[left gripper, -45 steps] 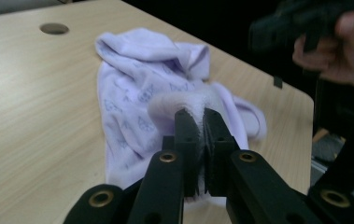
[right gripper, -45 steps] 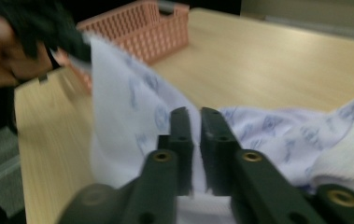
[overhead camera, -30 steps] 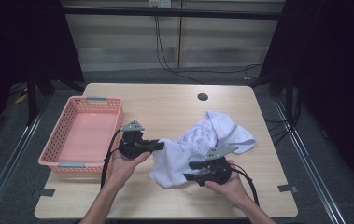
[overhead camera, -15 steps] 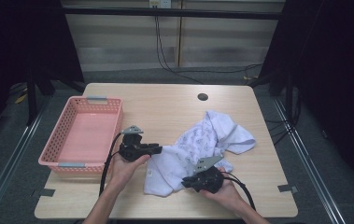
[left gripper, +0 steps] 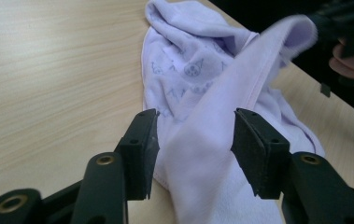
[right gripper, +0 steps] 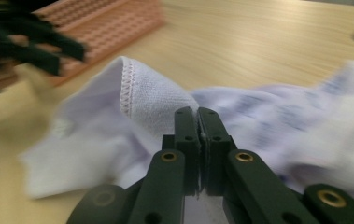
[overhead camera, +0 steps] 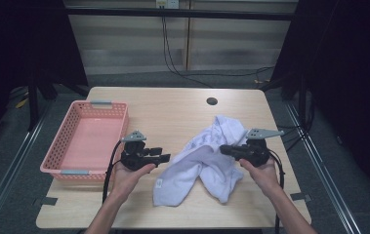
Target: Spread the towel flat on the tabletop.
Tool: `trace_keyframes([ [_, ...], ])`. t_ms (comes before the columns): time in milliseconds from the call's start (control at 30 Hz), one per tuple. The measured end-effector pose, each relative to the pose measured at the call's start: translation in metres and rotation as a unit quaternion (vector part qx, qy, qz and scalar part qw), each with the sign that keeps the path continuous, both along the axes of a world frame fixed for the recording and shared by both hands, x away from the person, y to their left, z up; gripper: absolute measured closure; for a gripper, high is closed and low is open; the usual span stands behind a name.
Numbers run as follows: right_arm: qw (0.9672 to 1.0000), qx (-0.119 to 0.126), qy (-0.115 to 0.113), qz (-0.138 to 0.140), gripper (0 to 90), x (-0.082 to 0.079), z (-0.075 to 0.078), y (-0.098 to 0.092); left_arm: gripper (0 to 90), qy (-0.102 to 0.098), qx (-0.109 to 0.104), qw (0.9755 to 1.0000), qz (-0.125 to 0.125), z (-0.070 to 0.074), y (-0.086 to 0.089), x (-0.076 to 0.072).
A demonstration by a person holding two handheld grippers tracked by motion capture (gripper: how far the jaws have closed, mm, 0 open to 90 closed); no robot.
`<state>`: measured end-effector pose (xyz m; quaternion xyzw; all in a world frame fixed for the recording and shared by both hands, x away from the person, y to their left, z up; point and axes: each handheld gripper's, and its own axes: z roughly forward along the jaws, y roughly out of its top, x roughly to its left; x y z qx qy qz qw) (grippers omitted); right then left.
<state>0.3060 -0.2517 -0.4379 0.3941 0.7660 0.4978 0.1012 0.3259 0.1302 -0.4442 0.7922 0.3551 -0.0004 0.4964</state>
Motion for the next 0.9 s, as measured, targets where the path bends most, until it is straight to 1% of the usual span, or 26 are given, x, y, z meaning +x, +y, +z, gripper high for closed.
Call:
trace_keyframes([
  [33, 0.9998, -0.001, 0.012, -0.017, 87.6, 0.007, -0.007, -0.007, 48.9, 0.003, 0.005, 1.0000, -0.005, -0.001, 0.000, -0.003],
  [67, 0.9995, -0.006, 0.018, -0.026, 87.6, 0.011, -0.013, -0.011, 47.9, 0.003, 0.007, 0.9999, -0.009, -0.002, 0.000, -0.005],
  [100, 0.9985, -0.018, 0.028, -0.043, 87.6, 0.016, -0.020, -0.016, 47.2, 0.004, 0.008, 0.9999, -0.011, -0.002, 0.001, -0.007],
  [133, 0.9978, -0.022, 0.040, -0.049, 87.6, 0.021, -0.029, -0.020, 47.2, 0.006, 0.011, 0.9998, -0.017, -0.003, 0.001, -0.009],
  [200, 0.9956, -0.030, 0.064, -0.061, 87.3, 0.028, -0.047, -0.027, 45.8, 0.006, 0.014, 0.9997, -0.019, -0.004, 0.001, -0.012],
  [233, 0.9947, -0.030, 0.075, -0.063, 86.8, 0.030, -0.055, -0.030, 45.5, 0.007, 0.020, 0.9993, -0.030, -0.006, 0.001, -0.019],
  [267, 0.9943, -0.029, 0.078, -0.067, 85.4, 0.030, -0.057, -0.030, 45.1, 0.011, 0.024, 0.9989, -0.039, -0.008, 0.001, -0.023],
  [300, 0.9946, -0.028, 0.073, -0.068, 81.2, 0.029, -0.056, -0.031, 44.7, 0.013, 0.031, 0.9984, -0.046, -0.012, 0.002, -0.028],
  [333, 0.9946, -0.028, 0.073, -0.068, 81.2, 0.029, -0.056, -0.031, 44.7, 0.013, 0.031, 0.9984, -0.046, -0.012, 0.002, -0.028],
  [367, 0.9948, -0.033, 0.064, -0.072, 72.0, 0.024, -0.049, -0.030, 45.2, 0.016, 0.041, 0.9970, -0.064, -0.019, 0.003, -0.036],
  [400, 0.9952, -0.034, 0.061, -0.069, 68.6, 0.022, -0.047, -0.031, 45.7, 0.021, 0.041, 0.9967, -0.066, -0.023, 0.004, -0.040],
  [433, 0.9954, -0.035, 0.058, -0.068, 63.8, 0.017, -0.044, -0.031, 45.8, 0.025, 0.046, 0.9961, -0.070, -0.025, 0.005, -0.043],
  [467, 0.9954, -0.038, 0.053, -0.071, 61.7, 0.012, -0.042, -0.032, 46.4, 0.021, 0.057, 0.9953, -0.075, -0.028, 0.007, -0.047],
  [500, 0.9957, -0.041, 0.052, -0.065, 61.5, 0.005, -0.040, -0.032, 47.0, 0.023, 0.063, 0.9948, -0.076, -0.031, 0.010, -0.050],
  [533, 0.9957, -0.041, 0.052, -0.065, 61.5, 0.005, -0.040, -0.032, 46.7, 0.023, 0.063, 0.9948, -0.076, -0.031, 0.010, -0.050],
  [567, 0.9963, -0.042, 0.045, -0.061, 59.6, -0.003, -0.037, -0.032, 46.7, 0.026, 0.065, 0.9947, -0.076, -0.033, 0.012, -0.051],
  [600, 0.9966, -0.040, 0.041, -0.058, 59.5, -0.006, -0.036, -0.032, 46.7, 0.031, 0.060, 0.9951, -0.072, -0.036, 0.014, -0.052],
  [633, 0.9971, -0.039, 0.037, -0.054, 59.5, -0.010, -0.034, -0.030, 47.2, 0.039, 0.058, 0.9949, -0.073, -0.040, 0.014, -0.052],
  [667, 0.9975, -0.039, 0.028, -0.051, 60.5, -0.012, -0.032, -0.027, 48.0, 0.042, 0.065, 0.9944, -0.072, -0.042, 0.013, -0.052],
  [700, 0.9984, -0.034, 0.017, -0.043, 63.7, -0.012, -0.029, -0.021, 51.7, 0.037, 0.079, 0.9934, -0.075, -0.044, 0.011, -0.052],
  [733, 0.9984, -0.034, 0.017, -0.043, 63.7, -0.012, -0.029, -0.021, 51.7, 0.032, 0.083, 0.9928, -0.079, -0.045, 0.009, -0.052],
  [767, 0.9981, -0.036, 0.010, -0.048, 65.5, -0.012, -0.027, -0.018, 52.8, 0.030, 0.090, 0.9925, -0.077, -0.046, 0.006, -0.051],
  [800, 0.9984, -0.029, 0.008, -0.049, 69.0, -0.011, -0.025, -0.015, 53.2, 0.035, 0.088, 0.9926, -0.076, -0.047, 0.005, -0.050],
  [833, 0.9983, -0.026, 0.001, -0.053, 69.3, -0.010, -0.024, -0.014, 54.5, 0.035, 0.085, 0.9928, -0.077, -0.048, 0.005, -0.048],
  [867, 0.9980, -0.021, -0.004, -0.059, 71.4, -0.011, -0.022, -0.013, 55.6, 0.037, 0.088, 0.9924, -0.078, -0.049, 0.005, -0.047],
  [900, 0.9988, -0.014, -0.004, -0.047, 73.6, -0.012, -0.020, -0.013, 55.5, 0.038, 0.087, 0.9923, -0.079, -0.050, 0.005, -0.047],
])
